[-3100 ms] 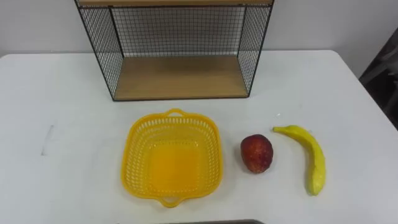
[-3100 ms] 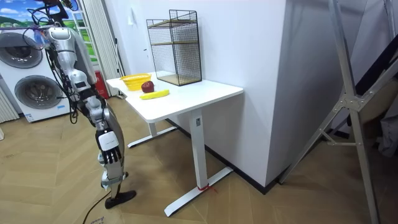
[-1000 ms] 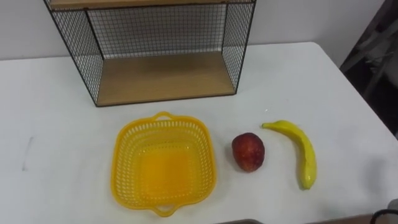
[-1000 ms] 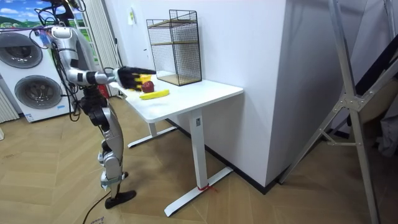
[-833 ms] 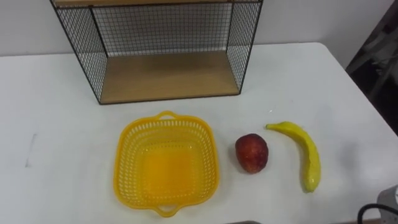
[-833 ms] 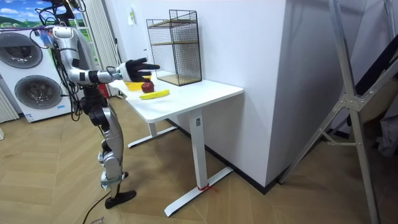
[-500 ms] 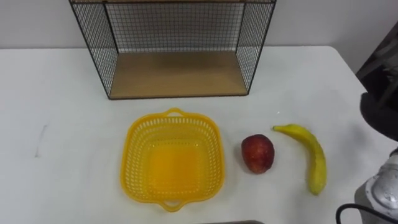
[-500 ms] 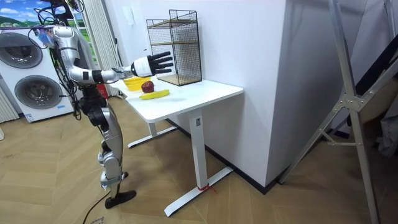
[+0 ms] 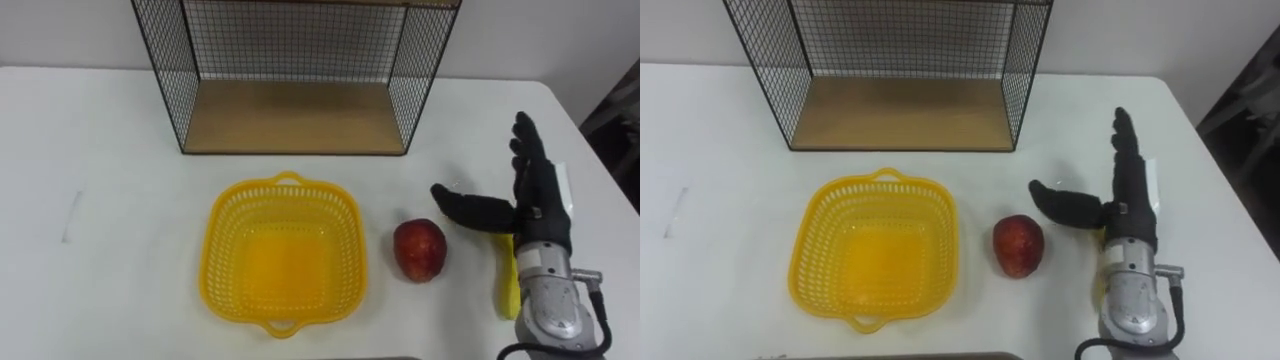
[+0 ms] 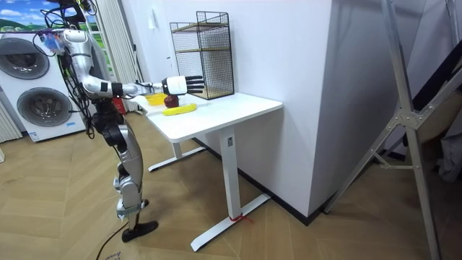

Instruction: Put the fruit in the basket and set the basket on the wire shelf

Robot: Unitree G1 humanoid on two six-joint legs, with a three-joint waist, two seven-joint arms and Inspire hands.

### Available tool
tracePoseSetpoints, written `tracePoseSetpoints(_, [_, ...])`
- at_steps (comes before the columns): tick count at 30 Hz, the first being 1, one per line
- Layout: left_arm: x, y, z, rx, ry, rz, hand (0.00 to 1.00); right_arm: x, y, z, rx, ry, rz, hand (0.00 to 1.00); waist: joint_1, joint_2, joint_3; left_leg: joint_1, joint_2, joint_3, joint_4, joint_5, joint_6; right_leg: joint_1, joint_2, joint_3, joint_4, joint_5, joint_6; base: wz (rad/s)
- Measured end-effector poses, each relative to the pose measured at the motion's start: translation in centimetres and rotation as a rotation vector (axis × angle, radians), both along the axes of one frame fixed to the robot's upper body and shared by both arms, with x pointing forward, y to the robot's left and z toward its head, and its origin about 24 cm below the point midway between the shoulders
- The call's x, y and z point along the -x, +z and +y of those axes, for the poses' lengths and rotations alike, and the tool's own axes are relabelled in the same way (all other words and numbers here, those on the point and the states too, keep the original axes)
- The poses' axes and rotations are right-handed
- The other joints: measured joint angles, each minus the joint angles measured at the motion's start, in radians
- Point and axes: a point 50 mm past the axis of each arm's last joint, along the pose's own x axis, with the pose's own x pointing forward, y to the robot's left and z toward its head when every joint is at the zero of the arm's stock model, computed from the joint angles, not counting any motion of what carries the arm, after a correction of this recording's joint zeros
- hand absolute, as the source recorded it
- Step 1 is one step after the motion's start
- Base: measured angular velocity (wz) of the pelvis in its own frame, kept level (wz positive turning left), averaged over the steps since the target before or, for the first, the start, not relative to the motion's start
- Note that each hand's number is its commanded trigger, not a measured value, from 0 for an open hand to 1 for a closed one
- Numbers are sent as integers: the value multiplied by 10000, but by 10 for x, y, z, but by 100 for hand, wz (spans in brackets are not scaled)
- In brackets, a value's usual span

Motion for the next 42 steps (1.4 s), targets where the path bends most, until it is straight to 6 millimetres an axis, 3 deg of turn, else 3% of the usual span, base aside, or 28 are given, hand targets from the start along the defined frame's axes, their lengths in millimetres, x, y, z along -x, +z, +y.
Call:
tracePoseSetpoints(10, [0,0,-1,-90,-489,145,0,-1,-2,10,1089,1075,230,0,29,92,-86,-36,4,-43,-24,71,-22,39,-8,-118,-104,54,-25,0])
tracePoseSetpoints(24, [-10,0,-5,-70,-1057,69,0,4,-16,41,887,2755,945,0,-19,57,-60,-66,5,-157,-26,105,-10,123,-2,-242,-165,218,-17,2])
tracePoseSetpoints(28, [-12,0,-5,-78,-1099,-40,0,15,-29,43,832,3021,1765,0,-7,113,-66,-94,4,-149,-32,106,-8,83,-1,-243,-163,227,-16,-1])
tracePoseSetpoints(34, [-25,1,-8,-46,-1358,-301,0,15,-29,43,229,2960,1718,0,-22,214,-75,-106,5,-140,-40,113,-6,61,4,-227,-157,231,-18,0])
tracePoseSetpoints(42, [-27,1,-8,-66,-1366,-341,0,15,-28,44,199,2962,1682,0,-15,231,-72,-83,5,-133,-80,113,-6,60,6,-227,-159,231,-18,0])
